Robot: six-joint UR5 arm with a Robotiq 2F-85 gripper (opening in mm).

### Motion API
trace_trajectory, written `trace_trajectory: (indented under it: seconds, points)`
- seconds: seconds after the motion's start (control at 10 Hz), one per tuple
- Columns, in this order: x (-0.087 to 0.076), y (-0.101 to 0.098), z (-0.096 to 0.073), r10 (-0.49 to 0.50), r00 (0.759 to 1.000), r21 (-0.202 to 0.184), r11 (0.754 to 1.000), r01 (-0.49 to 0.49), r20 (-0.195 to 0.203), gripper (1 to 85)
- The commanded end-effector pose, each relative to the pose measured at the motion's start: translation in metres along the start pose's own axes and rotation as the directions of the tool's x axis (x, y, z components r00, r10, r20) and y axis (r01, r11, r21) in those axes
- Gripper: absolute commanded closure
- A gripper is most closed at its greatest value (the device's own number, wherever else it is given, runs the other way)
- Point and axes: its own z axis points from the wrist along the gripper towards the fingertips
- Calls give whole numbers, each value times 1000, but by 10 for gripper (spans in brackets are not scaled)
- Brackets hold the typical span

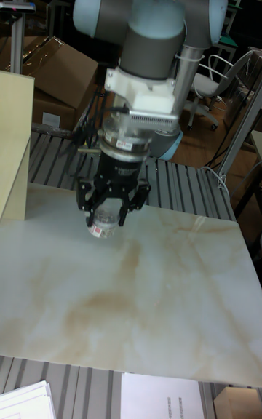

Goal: Put the object on the shelf

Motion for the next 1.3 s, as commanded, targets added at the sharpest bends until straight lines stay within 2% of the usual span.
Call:
trace_trajectory:
  seconds: [0.0, 0.2, 0.3, 0.4, 0.5, 0.7, 0.8, 0.9, 1.0, 1.1, 1.2]
  points:
    - [3, 0, -27, -8, 1000, -25, 1000, 8, 13, 843]
    - [-12, -2, -27, -12, 997, -17, 1000, 14, 70, 843]
    - [-13, -14, -26, -11, 998, 27, 1000, 9, 70, 843]
    - [-8, -23, -25, -13, 998, 40, 999, 10, 59, 843]
    - [4, -33, -38, -29, 999, 53, 998, 27, 44, 843]
    - [30, -43, -97, -34, 999, 35, 999, 34, -22, 843]
    - [36, -42, -123, -48, 998, 13, 999, 48, -34, 843]
    - [36, -39, -135, -57, 998, -21, 998, 56, -33, 843]
    - [33, -38, -133, -54, 998, -26, 998, 53, -26, 843]
    - [31, -42, -133, -44, 999, -9, 999, 43, -19, 843]
    - [29, -52, -133, -40, 999, 28, 999, 40, -10, 843]
